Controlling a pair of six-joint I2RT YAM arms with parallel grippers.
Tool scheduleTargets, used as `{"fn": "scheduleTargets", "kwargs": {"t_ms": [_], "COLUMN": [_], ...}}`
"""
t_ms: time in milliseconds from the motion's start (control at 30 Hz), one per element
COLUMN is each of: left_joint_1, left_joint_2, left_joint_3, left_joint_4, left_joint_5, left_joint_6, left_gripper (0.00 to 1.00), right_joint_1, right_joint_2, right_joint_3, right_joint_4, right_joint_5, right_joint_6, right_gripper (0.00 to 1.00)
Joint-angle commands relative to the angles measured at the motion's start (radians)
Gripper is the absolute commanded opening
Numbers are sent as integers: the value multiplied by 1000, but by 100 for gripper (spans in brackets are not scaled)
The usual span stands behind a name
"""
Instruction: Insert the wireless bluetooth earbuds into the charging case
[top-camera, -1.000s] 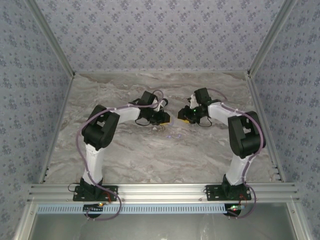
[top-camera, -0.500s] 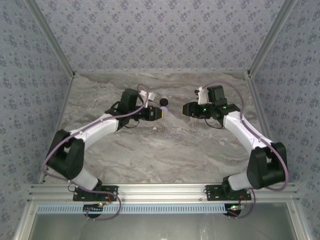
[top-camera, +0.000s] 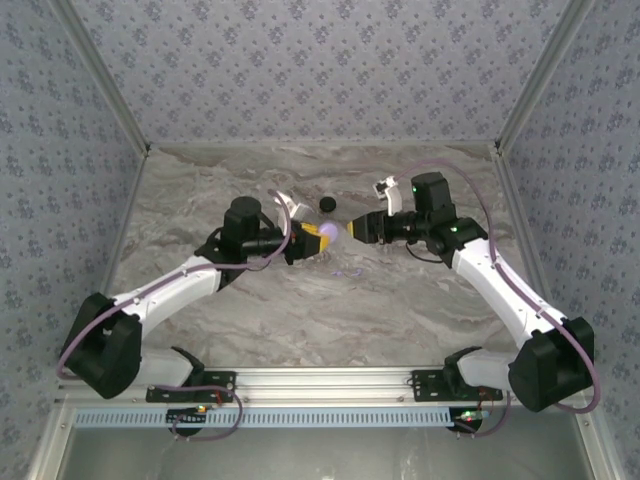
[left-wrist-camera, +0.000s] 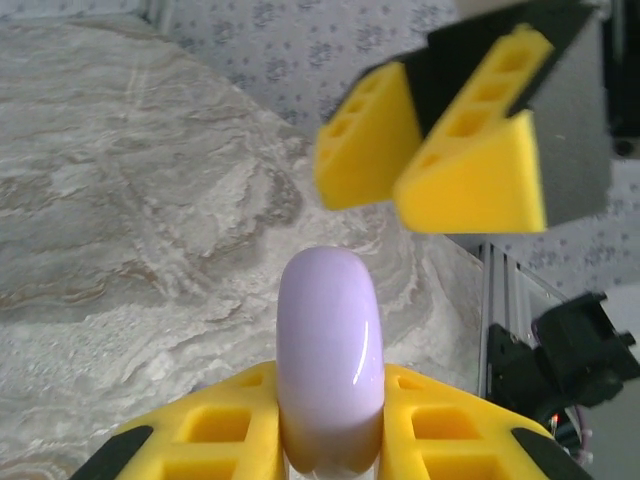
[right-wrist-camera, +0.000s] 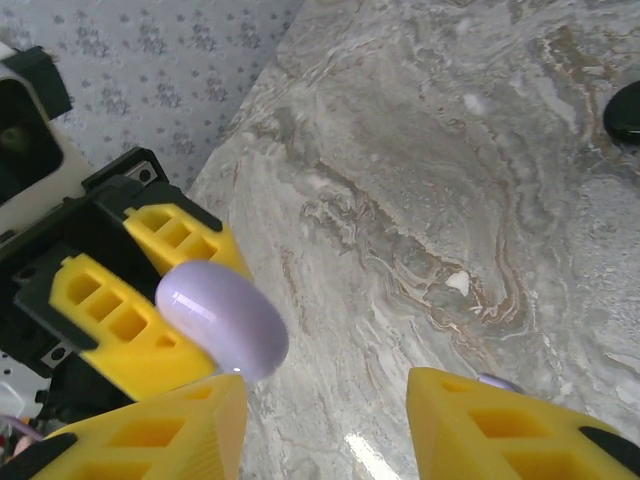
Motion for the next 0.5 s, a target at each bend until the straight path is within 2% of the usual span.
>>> {"fn": "scheduleTargets", "kwargs": {"t_ms": [0, 167, 467], "left_joint_1": [-5, -13, -18], "left_joint_2": [-48, -63, -48], "left_joint_3": [1, 7, 31], "left_joint_4": [95, 73, 26], "left_joint_5": [59, 123, 128], "left_joint_6": [100, 141, 164], "left_gripper": [20, 20, 20], "right_joint_1": [18, 44, 76], "right_joint_2": [-18, -17, -19], "right_joint_3": [35, 45, 68], "right_joint_4": [-33, -52, -74], "right_joint_5": [-27, -47, -57], "right_joint_6": [-58, -95, -131], "right_gripper": [49, 54, 57]}}
